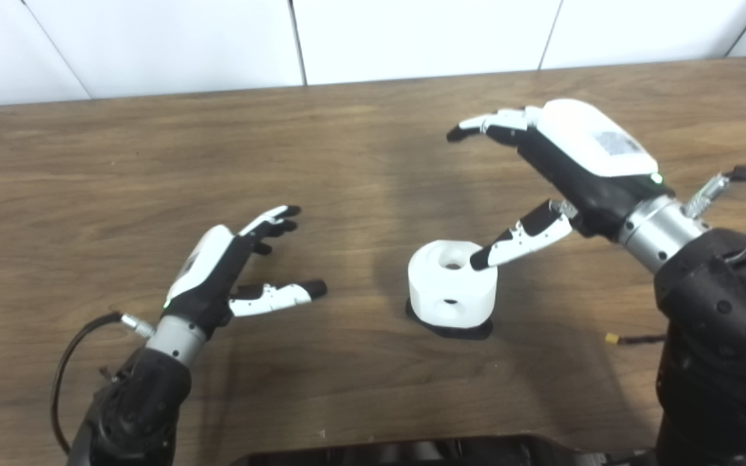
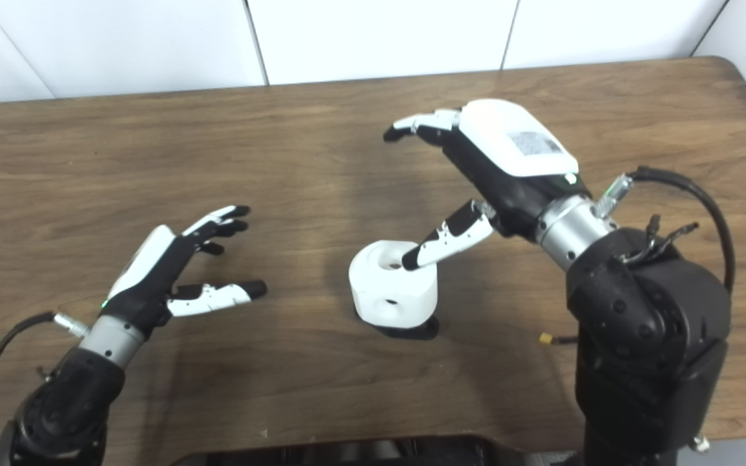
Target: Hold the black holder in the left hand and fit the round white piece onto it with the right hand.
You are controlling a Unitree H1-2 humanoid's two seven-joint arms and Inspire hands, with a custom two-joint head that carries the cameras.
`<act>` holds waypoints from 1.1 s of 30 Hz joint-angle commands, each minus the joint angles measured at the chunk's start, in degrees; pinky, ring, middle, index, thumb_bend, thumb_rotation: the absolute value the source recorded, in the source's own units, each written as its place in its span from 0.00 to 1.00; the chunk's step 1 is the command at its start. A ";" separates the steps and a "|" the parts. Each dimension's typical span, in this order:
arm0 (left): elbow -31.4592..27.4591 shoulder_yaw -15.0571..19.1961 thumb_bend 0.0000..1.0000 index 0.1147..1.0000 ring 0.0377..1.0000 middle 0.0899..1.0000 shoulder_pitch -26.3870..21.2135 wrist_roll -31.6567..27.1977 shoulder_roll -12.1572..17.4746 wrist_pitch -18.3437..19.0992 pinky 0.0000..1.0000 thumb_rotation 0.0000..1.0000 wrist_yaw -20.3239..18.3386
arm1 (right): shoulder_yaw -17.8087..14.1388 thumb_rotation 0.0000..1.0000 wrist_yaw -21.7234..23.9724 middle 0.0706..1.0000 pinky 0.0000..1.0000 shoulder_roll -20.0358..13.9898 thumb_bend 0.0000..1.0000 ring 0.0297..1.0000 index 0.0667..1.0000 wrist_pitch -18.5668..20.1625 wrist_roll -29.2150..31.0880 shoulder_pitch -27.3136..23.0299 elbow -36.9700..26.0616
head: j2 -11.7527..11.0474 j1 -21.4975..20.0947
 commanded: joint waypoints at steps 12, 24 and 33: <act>0.34 1.70 0.78 0.93 0.90 0.87 2.63 -3.21 -2.43 -7.74 0.90 0.85 9.52 | 0.39 0.32 -15.31 0.83 0.94 0.14 0.87 0.87 0.77 -3.95 3.87 6.61 5.18 | -0.17 -0.23; 2.42 0.52 0.75 0.90 0.88 0.84 5.47 -3.60 -3.17 -9.65 0.87 0.76 11.60 | 0.45 0.38 -23.17 0.78 0.89 0.49 0.81 0.83 0.74 -2.35 4.35 6.55 7.93 | -0.49 -0.54; 2.83 0.10 0.73 0.90 0.87 0.84 5.57 -2.95 -3.10 -9.18 0.85 0.72 12.36 | 0.72 0.37 -22.04 0.78 0.88 0.39 0.80 0.83 0.74 -0.95 3.09 5.85 7.99 | -0.22 -0.70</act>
